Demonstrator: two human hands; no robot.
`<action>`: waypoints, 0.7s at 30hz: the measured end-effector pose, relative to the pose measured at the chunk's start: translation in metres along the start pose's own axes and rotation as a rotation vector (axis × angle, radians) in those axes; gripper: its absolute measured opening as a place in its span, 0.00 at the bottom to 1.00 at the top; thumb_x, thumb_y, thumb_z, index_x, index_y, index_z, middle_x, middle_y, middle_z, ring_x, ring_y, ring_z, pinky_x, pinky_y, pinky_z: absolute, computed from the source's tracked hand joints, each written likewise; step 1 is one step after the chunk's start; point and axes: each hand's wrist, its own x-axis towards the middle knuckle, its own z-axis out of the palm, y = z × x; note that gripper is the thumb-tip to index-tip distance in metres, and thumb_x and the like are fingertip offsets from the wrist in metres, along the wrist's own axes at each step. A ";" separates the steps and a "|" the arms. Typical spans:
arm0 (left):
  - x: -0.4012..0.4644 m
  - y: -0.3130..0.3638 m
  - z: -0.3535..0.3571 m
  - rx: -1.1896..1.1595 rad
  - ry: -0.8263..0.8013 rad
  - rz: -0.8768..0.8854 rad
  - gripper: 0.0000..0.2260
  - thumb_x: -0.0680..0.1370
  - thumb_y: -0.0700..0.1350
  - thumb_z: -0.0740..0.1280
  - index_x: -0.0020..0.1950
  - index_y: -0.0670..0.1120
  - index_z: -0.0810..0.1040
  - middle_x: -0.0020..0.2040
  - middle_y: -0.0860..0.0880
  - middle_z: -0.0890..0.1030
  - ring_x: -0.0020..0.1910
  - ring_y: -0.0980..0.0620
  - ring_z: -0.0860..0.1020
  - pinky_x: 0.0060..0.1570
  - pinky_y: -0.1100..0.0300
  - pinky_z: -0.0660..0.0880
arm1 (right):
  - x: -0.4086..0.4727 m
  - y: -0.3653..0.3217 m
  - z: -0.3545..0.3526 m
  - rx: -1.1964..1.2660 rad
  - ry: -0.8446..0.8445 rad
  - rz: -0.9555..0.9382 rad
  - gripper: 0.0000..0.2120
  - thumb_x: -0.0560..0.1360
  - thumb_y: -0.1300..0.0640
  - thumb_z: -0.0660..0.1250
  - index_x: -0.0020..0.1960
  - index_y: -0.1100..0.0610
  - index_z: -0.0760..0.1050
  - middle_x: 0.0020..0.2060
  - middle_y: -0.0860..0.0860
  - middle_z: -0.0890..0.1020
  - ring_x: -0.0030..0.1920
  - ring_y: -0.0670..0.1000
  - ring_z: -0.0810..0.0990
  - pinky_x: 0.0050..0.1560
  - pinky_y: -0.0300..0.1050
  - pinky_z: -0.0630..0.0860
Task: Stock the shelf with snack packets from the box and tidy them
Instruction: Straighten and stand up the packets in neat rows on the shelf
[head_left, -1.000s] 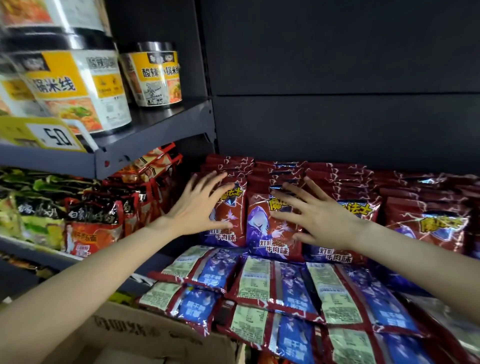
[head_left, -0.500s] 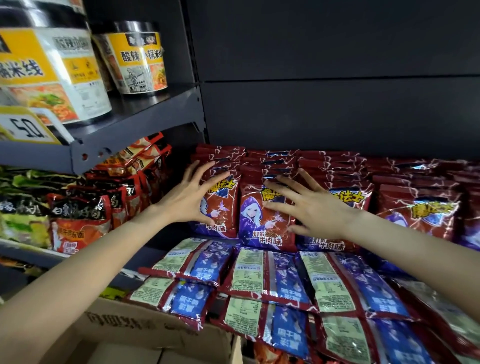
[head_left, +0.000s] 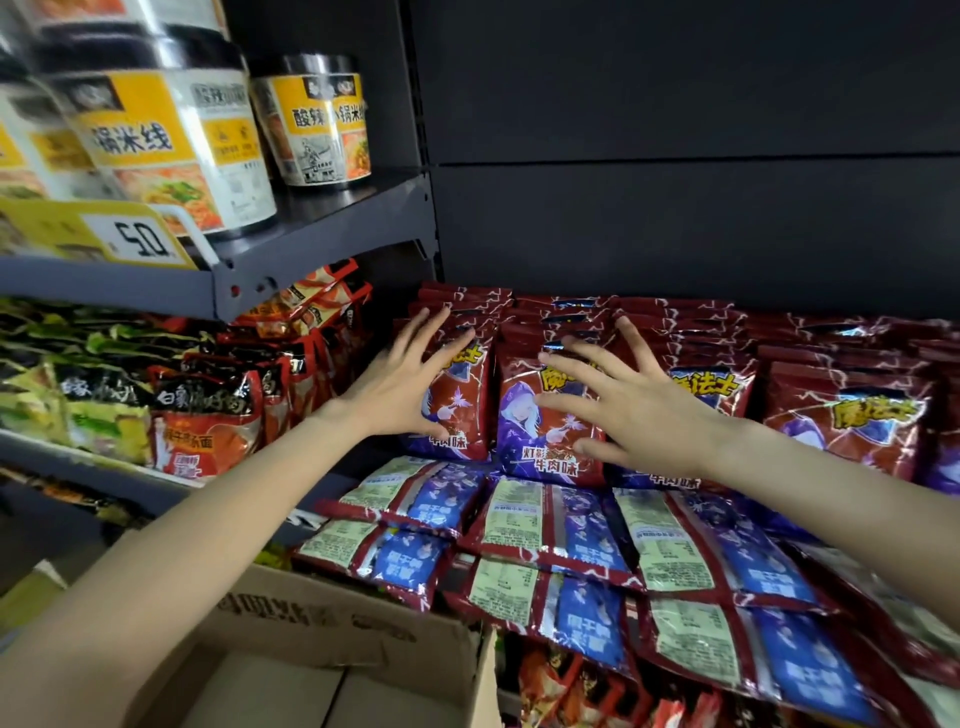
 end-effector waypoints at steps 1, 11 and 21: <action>-0.006 0.003 -0.005 -0.017 0.032 0.009 0.54 0.64 0.63 0.74 0.77 0.57 0.41 0.77 0.49 0.37 0.75 0.47 0.38 0.68 0.42 0.60 | -0.005 -0.004 -0.007 0.044 0.000 0.000 0.23 0.76 0.38 0.56 0.66 0.45 0.71 0.71 0.50 0.68 0.74 0.55 0.60 0.69 0.73 0.48; -0.110 0.023 -0.039 -0.481 -0.127 0.111 0.22 0.66 0.74 0.62 0.54 0.64 0.75 0.56 0.65 0.74 0.58 0.64 0.71 0.58 0.60 0.68 | -0.039 -0.070 -0.043 0.490 -0.187 -0.113 0.15 0.75 0.35 0.58 0.50 0.46 0.62 0.48 0.42 0.74 0.51 0.45 0.72 0.66 0.42 0.58; -0.067 0.009 -0.038 -0.303 0.229 0.029 0.14 0.77 0.54 0.61 0.58 0.51 0.79 0.56 0.53 0.81 0.40 0.59 0.80 0.48 0.54 0.78 | 0.009 -0.014 -0.028 0.463 0.120 0.268 0.07 0.80 0.52 0.61 0.53 0.55 0.68 0.31 0.46 0.73 0.33 0.54 0.76 0.35 0.44 0.67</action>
